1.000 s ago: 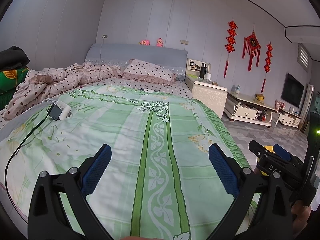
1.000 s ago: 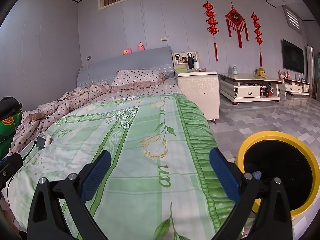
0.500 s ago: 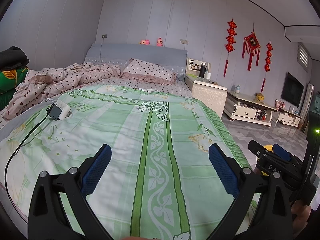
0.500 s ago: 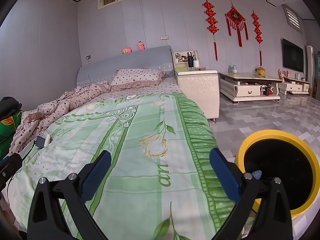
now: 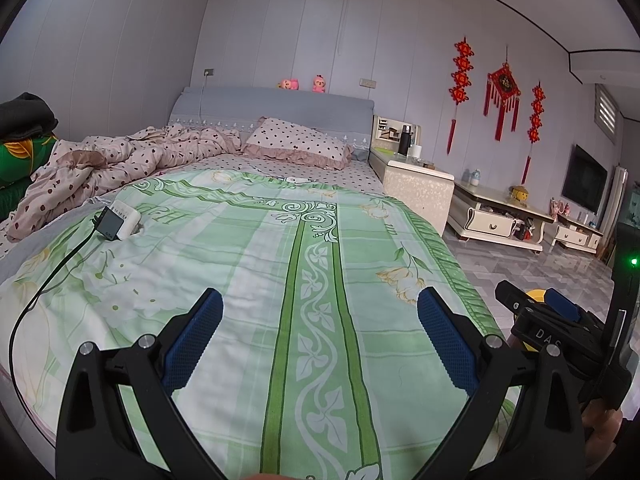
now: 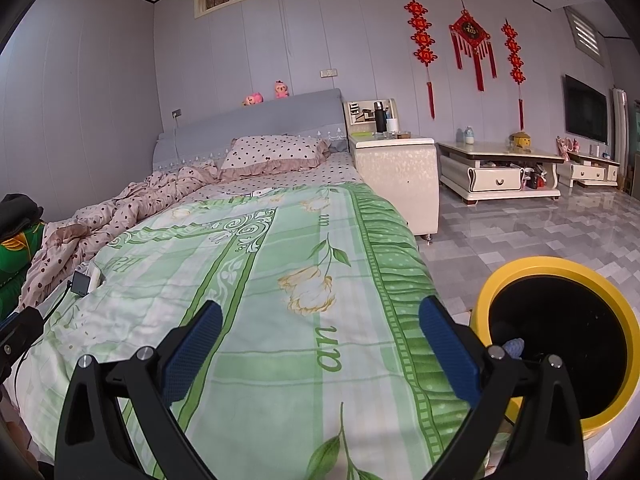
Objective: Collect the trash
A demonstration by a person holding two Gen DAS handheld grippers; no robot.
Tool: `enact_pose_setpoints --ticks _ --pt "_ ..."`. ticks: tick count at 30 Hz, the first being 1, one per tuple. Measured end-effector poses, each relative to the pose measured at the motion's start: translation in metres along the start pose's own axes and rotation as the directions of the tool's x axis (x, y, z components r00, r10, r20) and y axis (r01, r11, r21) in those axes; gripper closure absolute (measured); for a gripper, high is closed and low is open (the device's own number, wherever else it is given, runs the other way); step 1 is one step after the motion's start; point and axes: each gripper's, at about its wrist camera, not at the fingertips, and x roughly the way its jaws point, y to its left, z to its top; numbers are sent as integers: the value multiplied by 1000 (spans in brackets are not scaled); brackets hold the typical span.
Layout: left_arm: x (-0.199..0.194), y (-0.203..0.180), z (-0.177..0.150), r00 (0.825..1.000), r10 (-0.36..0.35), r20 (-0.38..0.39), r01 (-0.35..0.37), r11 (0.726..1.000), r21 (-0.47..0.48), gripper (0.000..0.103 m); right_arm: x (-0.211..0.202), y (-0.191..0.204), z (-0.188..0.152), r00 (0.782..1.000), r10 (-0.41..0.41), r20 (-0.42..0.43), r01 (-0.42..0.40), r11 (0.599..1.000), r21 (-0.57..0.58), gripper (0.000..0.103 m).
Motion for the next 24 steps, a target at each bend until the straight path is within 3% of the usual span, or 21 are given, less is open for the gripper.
enact_pose_setpoints --ticks 24 --pt "0 -1 -1 1000 -5 0 5 1000 1 9 2 -3 -2 1000 0 -6 0 1000 4 8"
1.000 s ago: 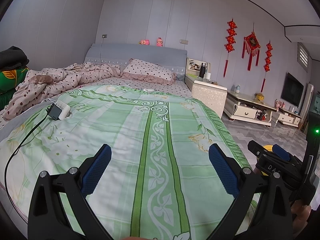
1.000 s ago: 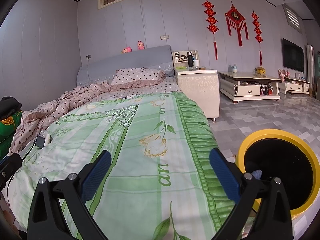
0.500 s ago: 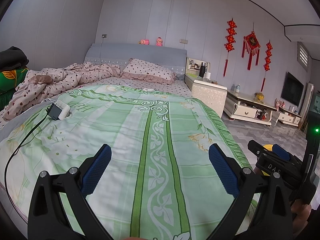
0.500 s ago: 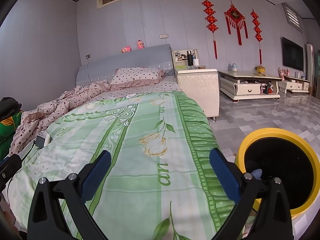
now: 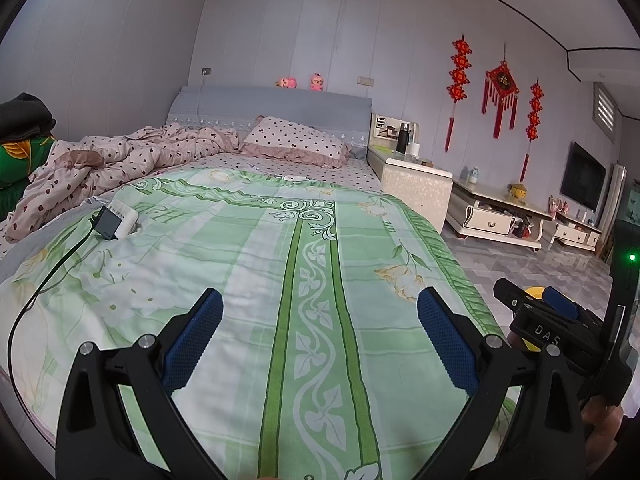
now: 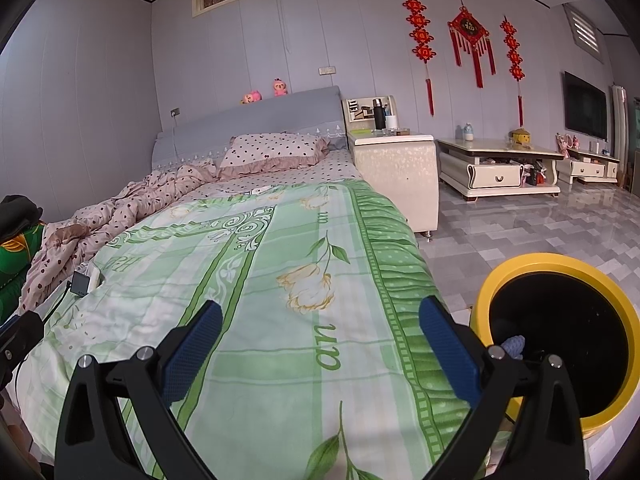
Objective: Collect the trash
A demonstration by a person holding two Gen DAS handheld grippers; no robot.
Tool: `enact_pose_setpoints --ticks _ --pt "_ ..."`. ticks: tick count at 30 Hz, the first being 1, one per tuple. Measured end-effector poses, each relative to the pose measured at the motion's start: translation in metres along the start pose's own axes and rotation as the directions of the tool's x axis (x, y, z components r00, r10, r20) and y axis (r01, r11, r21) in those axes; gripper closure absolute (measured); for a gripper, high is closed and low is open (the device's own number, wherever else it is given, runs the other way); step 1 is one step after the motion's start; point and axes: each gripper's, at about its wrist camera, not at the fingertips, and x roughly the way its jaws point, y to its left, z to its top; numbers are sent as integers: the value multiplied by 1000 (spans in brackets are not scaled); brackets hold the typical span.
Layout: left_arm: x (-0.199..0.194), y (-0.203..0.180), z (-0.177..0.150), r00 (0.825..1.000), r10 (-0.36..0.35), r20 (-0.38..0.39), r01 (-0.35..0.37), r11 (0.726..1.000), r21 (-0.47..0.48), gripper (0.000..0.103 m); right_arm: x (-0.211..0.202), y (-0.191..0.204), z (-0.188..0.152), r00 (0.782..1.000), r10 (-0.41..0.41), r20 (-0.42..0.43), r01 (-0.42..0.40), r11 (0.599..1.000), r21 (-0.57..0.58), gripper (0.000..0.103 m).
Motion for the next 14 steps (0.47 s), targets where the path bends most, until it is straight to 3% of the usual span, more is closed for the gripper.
enact_pose_setpoints --ticks 14 --pt "4 1 -4 1000 -4 -10 4 1000 -2 9 1 -1 1 1000 0 -3 0 1000 2 8"
